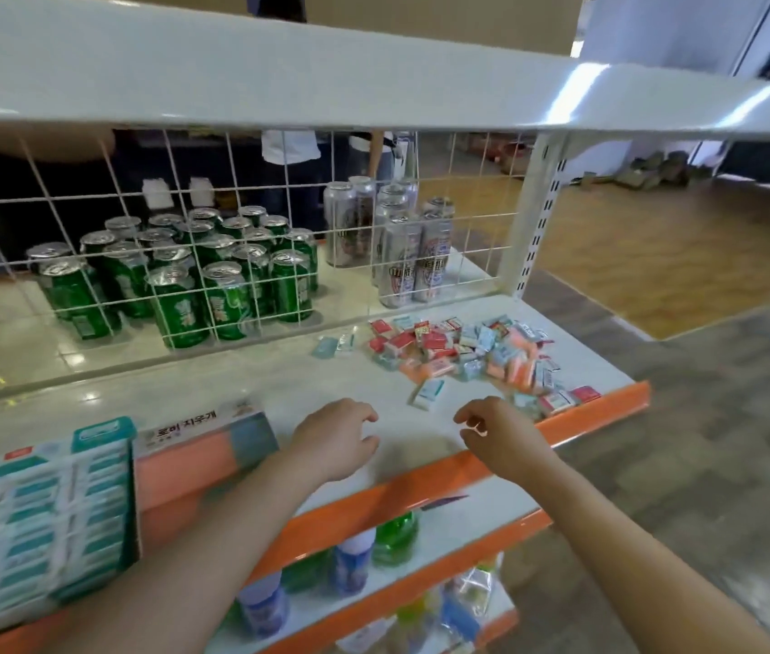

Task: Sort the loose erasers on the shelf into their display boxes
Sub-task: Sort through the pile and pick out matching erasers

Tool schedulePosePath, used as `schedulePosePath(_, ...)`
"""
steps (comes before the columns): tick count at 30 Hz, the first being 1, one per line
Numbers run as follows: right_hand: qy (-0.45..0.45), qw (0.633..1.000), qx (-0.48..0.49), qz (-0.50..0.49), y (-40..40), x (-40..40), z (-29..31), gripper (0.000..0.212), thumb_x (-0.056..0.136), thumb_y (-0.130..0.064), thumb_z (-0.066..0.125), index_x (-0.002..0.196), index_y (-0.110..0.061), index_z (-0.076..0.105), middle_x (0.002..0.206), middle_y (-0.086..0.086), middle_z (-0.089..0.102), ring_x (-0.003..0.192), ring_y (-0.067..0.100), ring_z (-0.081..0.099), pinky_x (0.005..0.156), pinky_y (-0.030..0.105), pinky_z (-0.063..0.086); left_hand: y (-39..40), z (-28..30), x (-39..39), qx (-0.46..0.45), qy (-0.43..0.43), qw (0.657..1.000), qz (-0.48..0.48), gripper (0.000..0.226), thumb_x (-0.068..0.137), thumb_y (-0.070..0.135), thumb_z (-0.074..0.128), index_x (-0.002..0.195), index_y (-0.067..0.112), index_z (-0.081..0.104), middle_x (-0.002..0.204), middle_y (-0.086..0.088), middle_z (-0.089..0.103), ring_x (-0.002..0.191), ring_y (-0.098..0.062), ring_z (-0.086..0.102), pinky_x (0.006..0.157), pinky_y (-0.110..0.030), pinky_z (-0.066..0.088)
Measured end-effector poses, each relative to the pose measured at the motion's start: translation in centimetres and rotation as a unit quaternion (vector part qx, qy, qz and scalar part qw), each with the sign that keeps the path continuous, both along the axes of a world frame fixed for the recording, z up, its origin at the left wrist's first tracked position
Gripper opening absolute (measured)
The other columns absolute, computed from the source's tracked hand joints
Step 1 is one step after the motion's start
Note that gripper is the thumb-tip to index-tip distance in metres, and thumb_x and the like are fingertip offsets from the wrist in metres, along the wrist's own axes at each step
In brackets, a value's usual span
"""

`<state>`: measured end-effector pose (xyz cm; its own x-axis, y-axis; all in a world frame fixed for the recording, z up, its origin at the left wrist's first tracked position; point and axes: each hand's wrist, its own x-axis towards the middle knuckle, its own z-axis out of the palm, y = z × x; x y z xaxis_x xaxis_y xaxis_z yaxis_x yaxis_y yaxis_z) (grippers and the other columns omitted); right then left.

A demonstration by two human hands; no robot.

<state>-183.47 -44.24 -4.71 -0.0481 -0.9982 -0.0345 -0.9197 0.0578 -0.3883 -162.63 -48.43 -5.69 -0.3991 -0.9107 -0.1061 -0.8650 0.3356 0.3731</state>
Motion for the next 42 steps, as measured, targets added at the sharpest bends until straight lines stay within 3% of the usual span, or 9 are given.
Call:
schedulePosePath(6, -0.011, 0.999, -0.014, -0.031, -2.4, -3.7, 0.1, 0.038, 0.090, -0.016, 0.054, 0.128, -0.016, 0.053, 0.131, 0.003, 0.055, 0.112, 0.019, 0.055, 0.093, 0.029, 0.043, -2.2, -0.9, -4.1, 0.008, 0.033, 0.995, 0.095, 0.043, 0.090, 0.039, 0.053, 0.128, 0.019, 0.051, 0.132, -0.002, 0.051, 0.120, -0.020, 0.049, 0.098, -0.032, 0.042)
schedulePosePath(12, -0.037, 0.998, -0.026, -0.038, -5.3, -5.9, -0.4, 0.038, 0.087, -0.013, 0.055, 0.126, -0.012, 0.055, 0.128, 0.009, 0.053, 0.107, 0.025, 0.057, 0.086, 0.028, 0.043, -3.9, -1.6, -6.8, 0.017, 0.060, 0.989, 0.137, 0.041, 0.089, 0.036, 0.056, 0.125, 0.016, 0.054, 0.129, -0.004, 0.054, 0.117, -0.022, 0.051, 0.097, -0.034, 0.043)
schedulePosePath(19, -0.037, 0.995, -0.049, -0.075, -8.2, -8.0, -1.1, 0.041, 0.088, -0.012, 0.051, 0.128, -0.009, 0.051, 0.137, 0.011, 0.044, 0.117, 0.031, 0.048, 0.090, 0.031, 0.040, -4.9, -1.7, -9.8, 0.012, 0.055, 0.985, 0.166, 0.026, 0.085, 0.040, 0.059, 0.092, 0.016, 0.062, 0.101, -0.006, 0.063, 0.096, -0.027, 0.059, 0.077, -0.033, 0.047)
schedulePosePath(24, -0.046, 0.992, -0.078, -0.089, -9.7, -8.9, -0.6, 0.050, 0.081, -0.024, 0.065, 0.127, -0.009, 0.054, 0.136, 0.011, 0.046, 0.119, 0.031, 0.049, 0.090, 0.032, 0.042, -5.7, -2.0, -10.4, 0.004, 0.076, 0.977, 0.198, 0.029, 0.084, 0.044, 0.060, 0.103, 0.022, 0.059, 0.111, -0.002, 0.061, 0.103, -0.023, 0.057, 0.082, -0.034, 0.048)
schedulePosePath(27, -0.020, 0.996, -0.058, -0.064, -10.2, -9.2, -0.5, 0.065, 0.074, -0.054, 0.045, 0.119, -0.010, 0.060, 0.128, 0.010, 0.053, 0.112, 0.028, 0.053, 0.075, 0.024, 0.038, -6.1, -2.2, -10.5, 0.014, 0.069, 0.980, 0.189, 0.029, 0.081, 0.045, 0.063, 0.100, 0.023, 0.061, 0.107, -0.002, 0.063, 0.101, -0.023, 0.058, 0.082, -0.034, 0.049)
schedulePosePath(31, -0.040, 0.996, -0.057, -0.061, -10.5, -9.8, 0.5, 0.041, 0.086, -0.018, 0.058, 0.124, -0.003, 0.055, 0.130, 0.013, 0.052, 0.122, 0.029, 0.044, 0.088, 0.026, 0.033, -6.3, -2.3, -10.9, 0.014, 0.057, 0.982, 0.179, 0.028, 0.081, 0.040, 0.064, 0.101, 0.020, 0.062, 0.107, -0.004, 0.064, 0.100, -0.024, 0.058, 0.081, -0.034, 0.049)
schedulePosePath(36, -0.054, 0.995, -0.065, -0.051, -12.0, -10.3, 0.0, 0.038, 0.089, -0.015, 0.053, 0.127, -0.011, 0.053, 0.135, 0.008, 0.049, 0.120, 0.024, 0.048, 0.089, 0.024, 0.036, -6.3, -2.0, -11.0, 0.028, 0.060, 0.983, 0.172, 0.020, 0.082, 0.033, 0.064, 0.096, 0.020, 0.059, 0.108, -0.004, 0.063, 0.100, -0.025, 0.059, 0.081, -0.035, 0.050)
schedulePosePath(40, -0.054, 0.997, -0.034, -0.048, -13.4, -9.7, 0.0, 0.046, 0.091, -0.018, 0.053, 0.136, -0.014, 0.045, 0.137, 0.006, 0.045, 0.104, 0.022, 0.056, 0.070, 0.023, 0.041, -6.2, -1.9, -10.8, 0.026, 0.067, 0.982, 0.173, 0.018, 0.082, 0.031, 0.064, 0.083, 0.025, 0.047, 0.108, -0.002, 0.060, 0.100, -0.023, 0.057, 0.078, -0.032, 0.046)
schedulePosePath(42, -0.047, 0.998, -0.020, -0.048, -14.0, -9.3, -0.1, 0.049, 0.090, -0.022, 0.056, 0.137, -0.015, 0.043, 0.140, 0.006, 0.043, 0.108, 0.022, 0.054, 0.076, 0.025, 0.044, -6.3, -2.0, -10.7, 0.025, 0.077, 0.981, 0.175, 0.018, 0.082, 0.029, 0.065, 0.083, 0.026, 0.047, 0.109, -0.002, 0.060, 0.100, -0.023, 0.057, 0.078, -0.033, 0.046)
